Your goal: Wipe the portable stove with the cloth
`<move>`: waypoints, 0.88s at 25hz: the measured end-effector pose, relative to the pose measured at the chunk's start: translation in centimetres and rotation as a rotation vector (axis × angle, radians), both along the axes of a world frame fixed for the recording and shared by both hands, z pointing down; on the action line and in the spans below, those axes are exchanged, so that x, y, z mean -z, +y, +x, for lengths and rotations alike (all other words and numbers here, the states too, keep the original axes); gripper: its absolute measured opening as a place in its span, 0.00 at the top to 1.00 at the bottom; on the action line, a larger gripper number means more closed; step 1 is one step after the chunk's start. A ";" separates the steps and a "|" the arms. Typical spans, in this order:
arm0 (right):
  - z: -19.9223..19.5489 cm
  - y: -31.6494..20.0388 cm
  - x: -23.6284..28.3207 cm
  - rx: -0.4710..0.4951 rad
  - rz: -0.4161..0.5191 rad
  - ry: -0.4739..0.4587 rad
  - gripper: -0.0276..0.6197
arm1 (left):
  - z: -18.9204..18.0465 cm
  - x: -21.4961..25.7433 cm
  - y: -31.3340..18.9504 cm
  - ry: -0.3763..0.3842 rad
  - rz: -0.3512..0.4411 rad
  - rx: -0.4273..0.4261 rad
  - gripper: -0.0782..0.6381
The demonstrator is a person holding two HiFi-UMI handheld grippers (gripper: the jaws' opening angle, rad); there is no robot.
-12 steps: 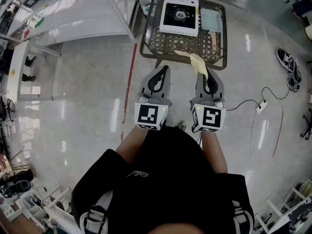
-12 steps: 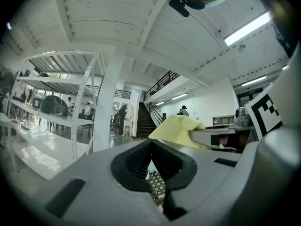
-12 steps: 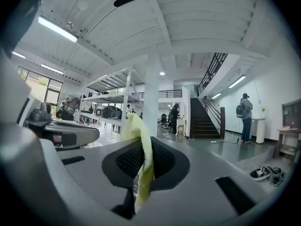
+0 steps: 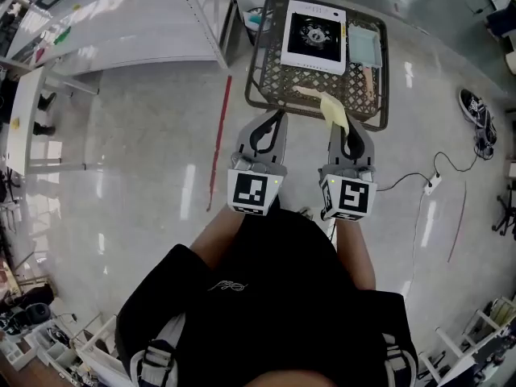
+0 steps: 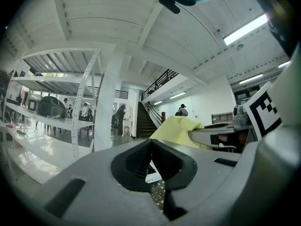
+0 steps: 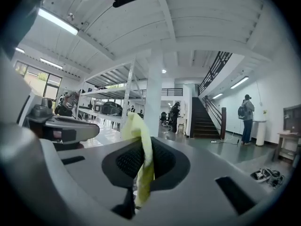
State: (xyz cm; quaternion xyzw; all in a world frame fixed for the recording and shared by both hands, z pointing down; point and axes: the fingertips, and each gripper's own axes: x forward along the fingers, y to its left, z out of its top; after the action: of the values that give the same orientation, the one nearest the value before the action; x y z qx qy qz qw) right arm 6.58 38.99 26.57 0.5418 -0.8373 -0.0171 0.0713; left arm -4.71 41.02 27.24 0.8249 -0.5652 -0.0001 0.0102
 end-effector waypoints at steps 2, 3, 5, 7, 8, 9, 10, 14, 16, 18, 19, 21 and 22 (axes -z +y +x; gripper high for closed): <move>-1.3 -0.7 -0.6 -0.012 -0.022 0.018 0.93 | -1.3 -0.6 -0.8 0.013 -0.019 -0.015 0.87; -1.9 -1.1 -0.7 -0.016 -0.032 0.023 0.93 | -1.9 -0.8 -1.2 0.016 -0.027 -0.023 0.87; -3.0 -1.7 -0.8 -0.017 -0.047 0.024 0.93 | -2.7 -1.2 -1.9 0.019 -0.041 -0.036 0.87; -3.7 -2.3 -0.8 -0.017 -0.055 0.030 0.93 | -3.2 -1.5 -2.5 0.016 -0.049 -0.049 0.87; -4.0 -2.6 -0.9 -0.019 -0.057 0.036 0.93 | -3.5 -1.7 -2.8 0.014 -0.052 -0.054 0.87; -4.2 -2.8 -1.1 -0.022 -0.060 0.042 0.93 | -3.7 -1.9 -3.1 0.013 -0.054 -0.058 0.87; -4.4 -3.0 -1.3 -0.025 -0.065 0.048 0.93 | -4.0 -2.1 -3.3 0.015 -0.058 -0.061 0.87; -4.9 -3.8 -2.4 -0.033 -0.094 0.080 0.93 | -4.9 -3.1 -4.2 0.027 -0.077 -0.068 0.87; -4.9 -4.5 -3.1 -0.032 -0.109 0.094 0.93 | -5.1 -4.1 -5.0 0.036 -0.099 -0.067 0.87; -4.9 -5.3 -4.0 -0.026 -0.123 0.105 0.93 | -5.0 -5.1 -5.6 0.041 -0.126 -0.071 0.87; -5.0 -5.7 -4.4 -0.022 -0.130 0.112 0.93 | -4.9 -5.6 -5.9 0.036 -0.135 -0.077 0.87; -5.3 -6.3 -5.4 -0.011 -0.145 0.127 0.93 | -4.7 -6.2 -6.3 0.018 -0.143 -0.089 0.87; -5.6 -6.5 -5.9 -0.004 -0.153 0.132 0.93 | -4.8 -6.5 -6.5 0.015 -0.148 -0.091 0.87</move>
State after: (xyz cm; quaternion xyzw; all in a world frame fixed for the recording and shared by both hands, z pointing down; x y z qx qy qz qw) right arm 1.01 32.44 32.44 0.5342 -0.8284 0.0115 0.1678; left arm -9.46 34.49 33.76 0.8466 -0.5256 0.0359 0.0753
